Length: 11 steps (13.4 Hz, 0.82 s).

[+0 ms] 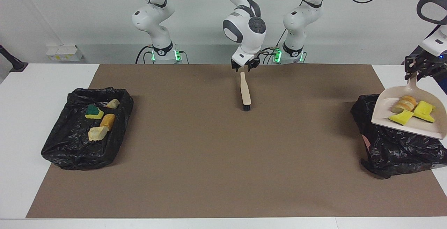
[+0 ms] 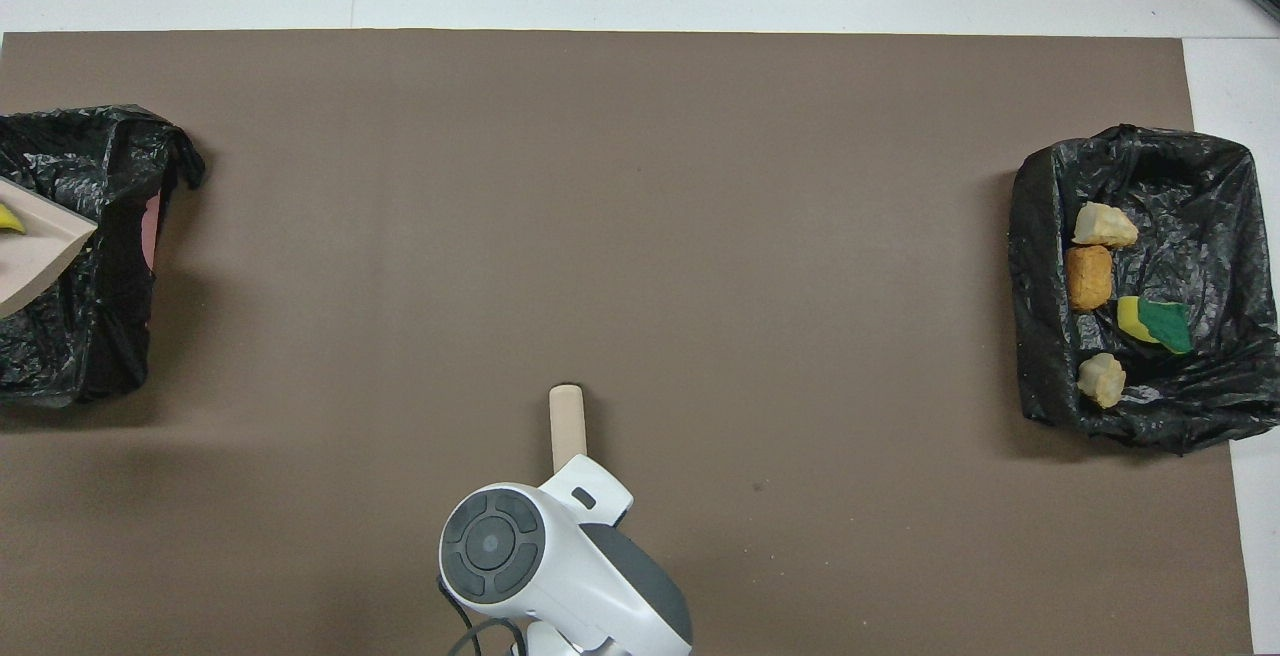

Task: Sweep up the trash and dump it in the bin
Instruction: 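Tip the dustpan into the bag while the right gripper lowers the brush, then release the brush on the table and withdraw the right gripper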

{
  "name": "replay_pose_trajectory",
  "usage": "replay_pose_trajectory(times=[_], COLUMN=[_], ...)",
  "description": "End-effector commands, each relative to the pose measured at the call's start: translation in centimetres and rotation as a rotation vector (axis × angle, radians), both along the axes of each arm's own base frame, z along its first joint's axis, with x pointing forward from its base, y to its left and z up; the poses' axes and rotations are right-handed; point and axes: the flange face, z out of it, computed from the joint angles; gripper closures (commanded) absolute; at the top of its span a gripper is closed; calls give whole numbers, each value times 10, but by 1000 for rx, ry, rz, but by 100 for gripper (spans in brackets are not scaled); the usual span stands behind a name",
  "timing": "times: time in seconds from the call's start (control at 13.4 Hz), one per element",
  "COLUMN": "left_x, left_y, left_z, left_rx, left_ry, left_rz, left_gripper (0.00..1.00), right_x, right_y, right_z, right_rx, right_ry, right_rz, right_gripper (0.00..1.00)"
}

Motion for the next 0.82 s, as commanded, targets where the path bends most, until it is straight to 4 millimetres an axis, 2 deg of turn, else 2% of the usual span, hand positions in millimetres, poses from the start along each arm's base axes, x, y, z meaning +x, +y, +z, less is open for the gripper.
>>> replay_pose_trajectory(times=[0.0,0.15,0.3,0.45,0.6,0.74], left_x=[11,11,18,27,33,48], left_y=[27,40,49,50,47,27], left_z=[-2,-4,-14,-14,-12,4], left_rx=[139,194,293,341,413,472], left_ry=[35,59,122,166,248,277], left_rz=[-192,-296,-388,-511,-594,-639], left_gripper=[100,100,100,100,100,100], right_x=[16,39,68,104,140,168], right_y=[-6,-19,-44,-79,-124,-171], right_z=[20,31,43,56,64,72], right_rx=[-34,-31,-11,8,28,41], right_ry=[-42,-54,-54,-40,-47,-50], right_rz=[4,-7,33,85,122,166], right_gripper=[0,0,0,0,0,0])
